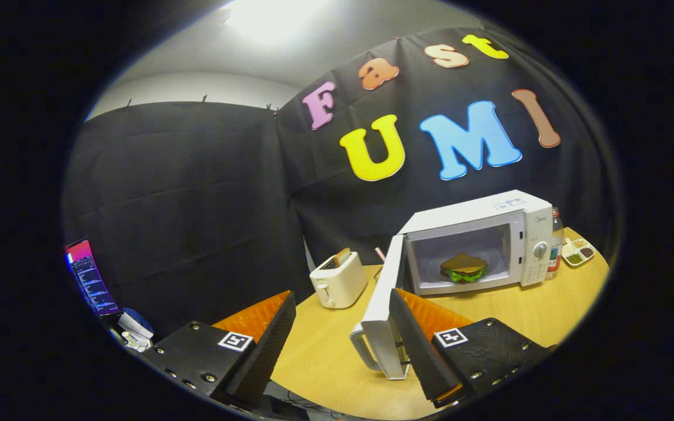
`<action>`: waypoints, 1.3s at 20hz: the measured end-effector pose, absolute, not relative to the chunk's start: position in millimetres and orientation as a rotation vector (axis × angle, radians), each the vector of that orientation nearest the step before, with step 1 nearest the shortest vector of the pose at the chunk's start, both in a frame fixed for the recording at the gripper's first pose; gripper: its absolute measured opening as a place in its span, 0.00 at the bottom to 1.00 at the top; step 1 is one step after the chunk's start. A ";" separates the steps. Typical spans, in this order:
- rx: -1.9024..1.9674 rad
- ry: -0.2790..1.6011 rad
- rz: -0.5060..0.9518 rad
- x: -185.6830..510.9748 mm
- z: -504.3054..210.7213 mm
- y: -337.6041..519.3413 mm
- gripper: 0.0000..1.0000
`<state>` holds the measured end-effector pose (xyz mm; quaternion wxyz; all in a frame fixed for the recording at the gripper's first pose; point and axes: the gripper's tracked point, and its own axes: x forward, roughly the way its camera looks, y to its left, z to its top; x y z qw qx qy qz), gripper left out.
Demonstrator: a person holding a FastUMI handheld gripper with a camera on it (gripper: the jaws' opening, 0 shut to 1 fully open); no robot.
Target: Open the microwave, put the food inside, and close the microwave door.
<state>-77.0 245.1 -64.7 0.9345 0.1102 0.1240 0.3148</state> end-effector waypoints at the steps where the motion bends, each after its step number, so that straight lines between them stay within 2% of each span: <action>1: 0.217 0.257 0.686 -82.9 -67.0 259.0 0.97; 5: 0.174 0.302 0.809 -99.4 -83.2 309.6 0.97; 6: 0.164 0.322 0.830 -97.7 -90.6 319.6 0.91; 7: 0.147 0.343 0.831 -94.9 -98.5 320.2 0.82; 10: 0.081 0.413 0.782 -70.6 -132.2 321.3 0.16; 12: 0.070 0.462 0.766 -59.9 -150.9 319.7 0.02; 16: 0.114 0.521 0.705 -36.2 -169.3 300.1 0.04; 17: 0.140 0.529 0.706 -38.3 -165.6 293.3 0.01; 26: 0.074 0.506 0.572 9.0 -177.2 210.9 0.01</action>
